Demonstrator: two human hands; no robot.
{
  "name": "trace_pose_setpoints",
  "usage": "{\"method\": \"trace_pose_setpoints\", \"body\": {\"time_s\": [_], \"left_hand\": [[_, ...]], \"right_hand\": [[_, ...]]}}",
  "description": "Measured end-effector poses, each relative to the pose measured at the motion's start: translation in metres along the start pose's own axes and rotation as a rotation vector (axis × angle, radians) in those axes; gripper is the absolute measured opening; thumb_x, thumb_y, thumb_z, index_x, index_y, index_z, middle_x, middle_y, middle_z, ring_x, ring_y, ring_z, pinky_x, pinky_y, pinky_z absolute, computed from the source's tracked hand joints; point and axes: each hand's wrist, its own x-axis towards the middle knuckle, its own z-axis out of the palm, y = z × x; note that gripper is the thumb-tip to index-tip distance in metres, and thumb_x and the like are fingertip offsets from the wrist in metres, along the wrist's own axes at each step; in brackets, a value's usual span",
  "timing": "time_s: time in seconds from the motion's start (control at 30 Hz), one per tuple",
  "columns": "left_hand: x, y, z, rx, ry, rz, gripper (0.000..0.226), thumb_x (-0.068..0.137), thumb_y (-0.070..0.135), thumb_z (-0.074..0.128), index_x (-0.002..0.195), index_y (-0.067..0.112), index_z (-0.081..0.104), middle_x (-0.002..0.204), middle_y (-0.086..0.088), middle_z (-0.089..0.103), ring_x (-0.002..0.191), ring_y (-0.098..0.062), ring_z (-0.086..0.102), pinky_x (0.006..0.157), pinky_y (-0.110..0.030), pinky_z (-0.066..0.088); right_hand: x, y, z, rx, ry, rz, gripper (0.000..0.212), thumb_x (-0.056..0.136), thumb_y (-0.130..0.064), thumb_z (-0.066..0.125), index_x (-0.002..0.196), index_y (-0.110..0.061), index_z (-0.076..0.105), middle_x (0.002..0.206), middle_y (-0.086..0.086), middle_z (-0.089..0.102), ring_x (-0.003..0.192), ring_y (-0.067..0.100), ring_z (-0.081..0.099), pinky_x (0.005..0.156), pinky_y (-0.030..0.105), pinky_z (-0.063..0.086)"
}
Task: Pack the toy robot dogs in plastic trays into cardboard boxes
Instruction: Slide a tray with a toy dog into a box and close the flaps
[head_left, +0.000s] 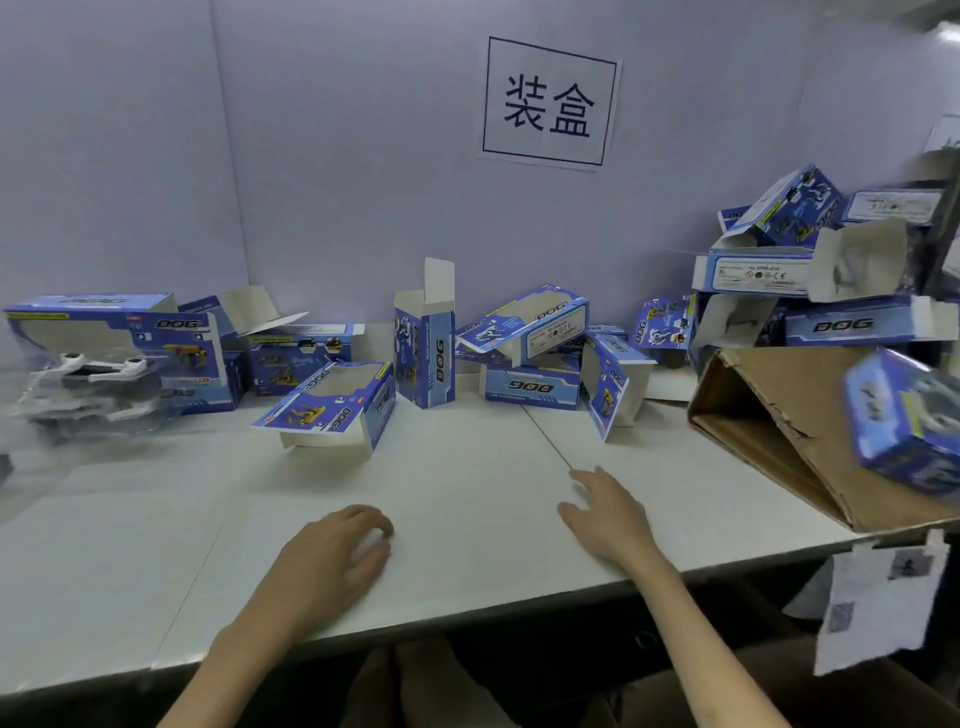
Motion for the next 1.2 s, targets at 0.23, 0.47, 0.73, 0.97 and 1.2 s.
{"method": "trace_pose_setpoints", "body": {"time_s": [0.23, 0.47, 0.73, 0.97, 1.2], "left_hand": [[-0.002, 0.004, -0.003, -0.009, -0.022, -0.031, 0.023, 0.097, 0.036, 0.054, 0.116, 0.031, 0.066, 0.128, 0.016, 0.06, 0.114, -0.009, 0.056, 0.099, -0.026, 0.042], [0.0, -0.006, -0.013, -0.291, 0.009, -0.218, 0.016, 0.094, 0.025, 0.062, 0.108, 0.025, 0.071, 0.117, 0.008, 0.067, 0.11, -0.009, 0.06, 0.098, -0.026, 0.046], [0.015, -0.08, -0.042, -0.195, 0.268, -0.663, 0.031, 0.088, 0.027, 0.067, 0.118, 0.026, 0.063, 0.12, 0.004, 0.065, 0.113, -0.015, 0.059, 0.102, -0.036, 0.04], [0.047, -0.126, -0.043, -0.393, 0.4, -0.663, 0.029, 0.085, 0.022, 0.074, 0.113, 0.018, 0.068, 0.104, -0.001, 0.071, 0.088, -0.012, 0.064, 0.074, -0.021, 0.046], [0.106, -0.142, -0.032, -0.553, 0.457, -0.569, 0.033, 0.084, 0.015, 0.078, 0.114, 0.016, 0.066, 0.103, 0.003, 0.069, 0.081, 0.003, 0.063, 0.061, -0.004, 0.043]], "right_hand": [[-0.007, -0.002, -0.003, -0.179, -0.064, -0.134, 0.038, 0.099, -0.04, 0.053, 0.136, -0.036, 0.055, 0.151, -0.009, 0.046, 0.138, 0.016, 0.043, 0.117, 0.04, 0.024], [-0.005, -0.006, 0.003, -0.293, -0.041, -0.137, 0.039, 0.1, -0.04, 0.05, 0.138, -0.032, 0.053, 0.148, -0.007, 0.049, 0.135, 0.019, 0.046, 0.112, 0.04, 0.032], [0.017, -0.109, 0.071, 0.065, -0.147, -0.282, 0.033, 0.083, -0.037, 0.079, 0.108, -0.027, 0.06, 0.12, -0.001, 0.064, 0.106, 0.019, 0.061, 0.096, 0.04, 0.049], [0.062, -0.182, 0.147, 0.275, -0.07, -0.34, 0.041, 0.075, -0.036, 0.085, 0.099, -0.022, 0.054, 0.102, -0.003, 0.06, 0.083, 0.017, 0.061, 0.069, 0.029, 0.044], [0.105, -0.195, 0.164, 0.366, 0.082, -0.475, 0.012, 0.084, -0.019, 0.077, 0.087, -0.022, 0.066, 0.087, -0.005, 0.07, 0.078, 0.009, 0.066, 0.068, 0.023, 0.049]]}}
